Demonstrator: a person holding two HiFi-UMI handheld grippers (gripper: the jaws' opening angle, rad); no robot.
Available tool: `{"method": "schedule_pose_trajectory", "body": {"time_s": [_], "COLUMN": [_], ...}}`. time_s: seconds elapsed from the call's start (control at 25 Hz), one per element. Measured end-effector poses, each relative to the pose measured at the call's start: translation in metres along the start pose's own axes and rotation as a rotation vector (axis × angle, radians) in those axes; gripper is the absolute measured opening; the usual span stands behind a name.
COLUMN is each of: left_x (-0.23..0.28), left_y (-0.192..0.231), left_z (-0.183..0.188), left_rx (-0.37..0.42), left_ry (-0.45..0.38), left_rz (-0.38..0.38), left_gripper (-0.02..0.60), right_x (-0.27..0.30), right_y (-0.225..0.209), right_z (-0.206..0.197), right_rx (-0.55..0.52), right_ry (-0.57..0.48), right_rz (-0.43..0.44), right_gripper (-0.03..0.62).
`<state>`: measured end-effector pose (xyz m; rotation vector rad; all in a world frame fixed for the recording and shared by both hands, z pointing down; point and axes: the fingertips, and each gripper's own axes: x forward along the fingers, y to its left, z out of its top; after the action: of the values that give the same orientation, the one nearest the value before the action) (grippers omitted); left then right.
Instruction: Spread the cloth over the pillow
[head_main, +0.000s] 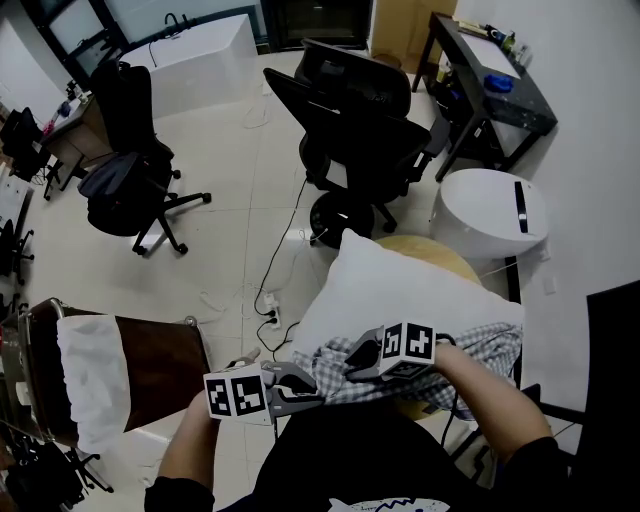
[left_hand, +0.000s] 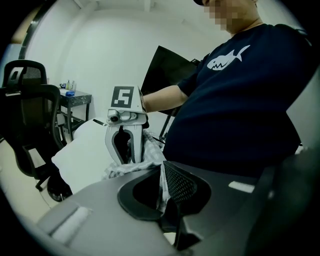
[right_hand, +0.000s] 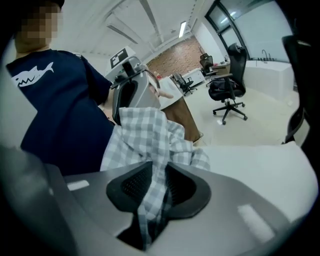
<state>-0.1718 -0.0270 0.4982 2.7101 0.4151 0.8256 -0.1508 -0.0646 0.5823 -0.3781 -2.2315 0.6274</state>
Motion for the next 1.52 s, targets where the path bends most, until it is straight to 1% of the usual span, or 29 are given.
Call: {"method": "schedule_pose_trajectory", "body": {"time_s": [0.08, 0.12, 0.2, 0.24, 0.32, 0.44, 0.52, 0.6, 0.68, 0.8, 0.96, 1.08, 1.16, 1.24, 1.28, 1.36, 1.44, 1.52], "left_x": [0.0, -0.001, -0.005, -0.007, -0.015, -0.031, -0.042, -0.051, -0.057, -0.065, -0.066, -0.051, -0.035, -0.014, -0.003, 0.016, 0.026, 0.03], "left_y": [0.002, 0.003, 0.008, 0.013, 0.029, 0.066, 0.093, 0.116, 0.132, 0.144, 0.143, 0.129, 0.118, 0.107, 0.102, 0.097, 0.1, 0.105], "left_z": [-0.001, -0.002, -0.002, -0.002, 0.001, 0.012, 0.023, 0.031, 0.033, 0.02, -0.024, -0.068, -0.104, -0.135, -0.146, -0.158, -0.166, -0.171], "left_rx": [-0.005, -0.009, -0.017, -0.019, -0.018, 0.001, 0.011, 0.009, 0.002, -0.028, -0.124, -0.212, -0.282, -0.347, -0.377, -0.428, -0.462, -0.468], "left_ry": [-0.002, -0.004, -0.01, -0.016, -0.035, -0.085, -0.132, -0.161, -0.159, -0.132, -0.063, 0.01, 0.08, 0.141, 0.154, 0.145, 0.136, 0.151], "left_rz": [0.01, 0.018, 0.047, 0.074, 0.157, 0.334, 0.442, 0.513, 0.556, 0.584, 0.599, 0.578, 0.553, 0.521, 0.502, 0.482, 0.499, 0.517], "left_gripper": [0.002, 0.002, 0.002, 0.002, 0.003, 0.003, 0.005, 0.017, 0.063, 0.084, 0.115, 0.131, 0.152, 0.155, 0.161, 0.166, 0.166, 0.156], "right_x": [-0.004, -0.007, -0.02, -0.028, -0.051, -0.094, -0.122, -0.15, -0.174, -0.2, -0.217, -0.223, -0.227, -0.232, -0.235, -0.24, -0.243, -0.246], "right_y": [-0.001, -0.002, -0.007, -0.01, -0.018, -0.033, -0.044, -0.055, -0.066, -0.085, -0.108, -0.121, -0.128, -0.136, -0.139, -0.146, -0.152, -0.158], "right_z": [0.004, 0.006, 0.012, 0.015, 0.023, 0.038, 0.049, 0.06, 0.069, 0.074, 0.069, 0.063, 0.06, 0.058, 0.057, 0.055, 0.054, 0.052], "right_rx": [-0.017, -0.025, -0.043, -0.051, -0.065, -0.103, -0.15, -0.191, -0.21, -0.211, -0.192, -0.182, -0.169, -0.155, -0.15, -0.136, -0.124, -0.115], "right_ry": [-0.017, -0.027, -0.049, -0.064, -0.105, -0.161, -0.172, -0.178, -0.182, -0.167, -0.134, -0.107, -0.106, -0.105, -0.104, -0.1, -0.093, -0.088], "right_rz": [-0.023, -0.043, -0.095, -0.128, -0.21, -0.366, -0.482, -0.587, -0.667, -0.748, -0.811, -0.842, -0.862, -0.887, -0.899, -0.92, -0.937, -0.954], "right_gripper": [0.027, 0.009, 0.009, 0.009, 0.009, 0.009, 0.009, 0.009, 0.009, 0.009, 0.009, 0.009, 0.009, 0.009, 0.009, 0.009, 0.009, 0.009]}}
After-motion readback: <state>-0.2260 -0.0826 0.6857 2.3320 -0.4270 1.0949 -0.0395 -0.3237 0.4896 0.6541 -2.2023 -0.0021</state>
